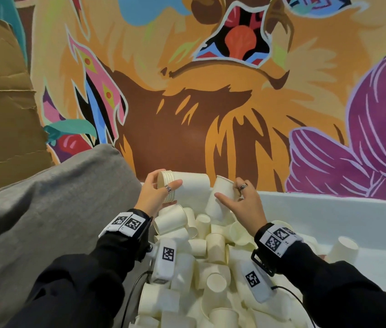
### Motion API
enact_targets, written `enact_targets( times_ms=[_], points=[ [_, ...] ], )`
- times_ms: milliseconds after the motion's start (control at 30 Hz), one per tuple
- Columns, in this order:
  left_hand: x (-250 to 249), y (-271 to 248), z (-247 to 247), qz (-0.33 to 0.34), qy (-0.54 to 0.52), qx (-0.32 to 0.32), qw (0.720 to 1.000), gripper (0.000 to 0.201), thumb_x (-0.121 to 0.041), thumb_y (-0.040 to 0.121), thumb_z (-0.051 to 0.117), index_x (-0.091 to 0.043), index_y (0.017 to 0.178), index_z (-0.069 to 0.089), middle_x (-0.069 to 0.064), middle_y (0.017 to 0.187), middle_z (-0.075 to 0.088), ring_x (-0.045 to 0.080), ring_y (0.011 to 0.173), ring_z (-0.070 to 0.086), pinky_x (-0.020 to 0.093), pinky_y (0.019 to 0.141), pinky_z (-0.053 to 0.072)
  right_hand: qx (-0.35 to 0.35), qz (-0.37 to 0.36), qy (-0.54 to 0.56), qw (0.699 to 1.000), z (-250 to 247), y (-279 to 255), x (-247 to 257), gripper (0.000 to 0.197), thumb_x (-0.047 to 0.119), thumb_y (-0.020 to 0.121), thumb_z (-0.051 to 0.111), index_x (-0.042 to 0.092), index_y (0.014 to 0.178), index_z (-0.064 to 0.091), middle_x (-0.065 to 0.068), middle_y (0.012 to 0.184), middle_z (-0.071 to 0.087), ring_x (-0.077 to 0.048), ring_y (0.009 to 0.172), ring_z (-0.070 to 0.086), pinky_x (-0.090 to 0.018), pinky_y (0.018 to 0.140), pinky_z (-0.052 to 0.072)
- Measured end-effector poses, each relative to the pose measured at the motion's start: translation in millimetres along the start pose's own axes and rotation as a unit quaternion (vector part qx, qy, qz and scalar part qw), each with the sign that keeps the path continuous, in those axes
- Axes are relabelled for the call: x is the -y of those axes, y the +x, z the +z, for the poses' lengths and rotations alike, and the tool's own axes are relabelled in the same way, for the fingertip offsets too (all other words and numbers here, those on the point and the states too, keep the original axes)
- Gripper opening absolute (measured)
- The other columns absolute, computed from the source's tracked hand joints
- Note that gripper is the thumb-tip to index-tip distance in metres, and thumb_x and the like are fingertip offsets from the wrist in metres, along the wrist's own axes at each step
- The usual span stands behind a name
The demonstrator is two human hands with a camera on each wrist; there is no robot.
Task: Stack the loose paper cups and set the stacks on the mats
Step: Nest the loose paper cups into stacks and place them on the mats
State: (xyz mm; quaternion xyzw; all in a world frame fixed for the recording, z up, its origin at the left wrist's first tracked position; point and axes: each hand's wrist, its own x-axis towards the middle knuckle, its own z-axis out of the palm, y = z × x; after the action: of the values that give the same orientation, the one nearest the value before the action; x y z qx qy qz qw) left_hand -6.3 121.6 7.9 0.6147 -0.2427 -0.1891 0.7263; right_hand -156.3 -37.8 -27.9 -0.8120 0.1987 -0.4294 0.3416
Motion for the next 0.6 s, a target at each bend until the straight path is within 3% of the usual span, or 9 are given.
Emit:
enact_targets(
  times_ms=[100, 167, 233, 333, 400, 500, 600],
  points=[
    [-0.5, -0.6, 1.2, 0.007, -0.002, 0.018, 1.000, 0.049, -0.014, 0.082, 0.070, -0.023, 0.123, 0.044, 0.003, 0.120, 0.050, 0.022, 0.107, 0.052, 0.041, 0.078, 0.056, -0.047, -0.030, -0.001, 0.998, -0.9, -4.6, 6.2, 0.045, 0.021, 0.076, 0.077, 0.032, 0.069, 0.034, 0.002, 0.084, 0.035, -0.010, 0.071, 0.040, -0.012, 0.067, 0.036],
    [2.1, -2.0, 1.9, 0.005, -0.009, 0.027, 1.000, 0.049, -0.015, 0.082, 0.070, -0.024, 0.122, 0.044, 0.003, 0.116, 0.050, 0.019, 0.102, 0.054, 0.038, 0.075, 0.056, -0.092, -0.048, 0.031, 0.994, -2.5, -9.0, 7.8, 0.052, 0.011, 0.073, 0.079, 0.035, 0.075, 0.033, -0.004, 0.096, 0.036, -0.016, 0.082, 0.043, -0.016, 0.076, 0.040],
    [6.7, -4.8, 2.9, -0.003, -0.015, 0.033, 0.999, 0.047, -0.015, 0.082, 0.070, -0.025, 0.121, 0.045, 0.004, 0.114, 0.050, 0.020, 0.100, 0.055, 0.035, 0.071, 0.055, -0.118, -0.057, 0.008, 0.991, -5.4, -14.3, 9.5, 0.055, 0.010, 0.070, 0.080, 0.034, 0.081, 0.032, -0.003, 0.105, 0.033, -0.012, 0.087, 0.039, -0.014, 0.080, 0.040],
    [11.3, -9.3, 5.5, -0.012, -0.029, 0.046, 0.998, 0.047, -0.015, 0.082, 0.071, -0.025, 0.120, 0.046, 0.007, 0.115, 0.050, 0.024, 0.103, 0.055, 0.035, 0.071, 0.056, -0.105, -0.035, -0.078, 0.991, -11.8, -21.2, 9.2, 0.049, 0.010, 0.068, 0.080, 0.011, 0.095, 0.040, -0.002, 0.114, 0.026, -0.002, 0.090, 0.031, -0.005, 0.080, 0.035],
    [10.1, -12.3, 8.1, -0.005, -0.047, 0.054, 0.997, 0.046, -0.014, 0.082, 0.070, -0.024, 0.120, 0.046, 0.005, 0.114, 0.049, 0.021, 0.099, 0.056, 0.036, 0.073, 0.056, -0.071, -0.016, -0.150, 0.986, -17.9, -25.1, 7.5, 0.053, 0.010, 0.068, 0.079, 0.003, 0.104, 0.041, -0.004, 0.122, 0.027, -0.008, 0.095, 0.035, -0.012, 0.083, 0.038],
    [6.7, -17.5, 15.2, 0.001, -0.059, 0.074, 0.996, 0.045, -0.015, 0.084, 0.068, -0.025, 0.121, 0.045, 0.002, 0.118, 0.048, 0.015, 0.098, 0.054, 0.035, 0.074, 0.056, -0.008, -0.013, -0.229, 0.973, -28.5, -27.9, 2.8, 0.058, 0.010, 0.071, 0.075, 0.006, 0.117, 0.041, -0.008, 0.131, 0.034, -0.026, 0.106, 0.047, -0.035, 0.094, 0.043],
    [3.3, -26.4, 28.0, -0.009, -0.044, 0.099, 0.994, 0.043, -0.015, 0.083, 0.069, -0.025, 0.119, 0.046, 0.005, 0.120, 0.049, 0.015, 0.097, 0.054, 0.034, 0.072, 0.056, 0.034, -0.072, -0.275, 0.958, -39.2, -28.6, 6.0, 0.057, 0.010, 0.072, 0.072, 0.008, 0.122, 0.044, -0.007, 0.127, 0.046, -0.029, 0.111, 0.047, -0.038, 0.093, 0.036]
  ],
)
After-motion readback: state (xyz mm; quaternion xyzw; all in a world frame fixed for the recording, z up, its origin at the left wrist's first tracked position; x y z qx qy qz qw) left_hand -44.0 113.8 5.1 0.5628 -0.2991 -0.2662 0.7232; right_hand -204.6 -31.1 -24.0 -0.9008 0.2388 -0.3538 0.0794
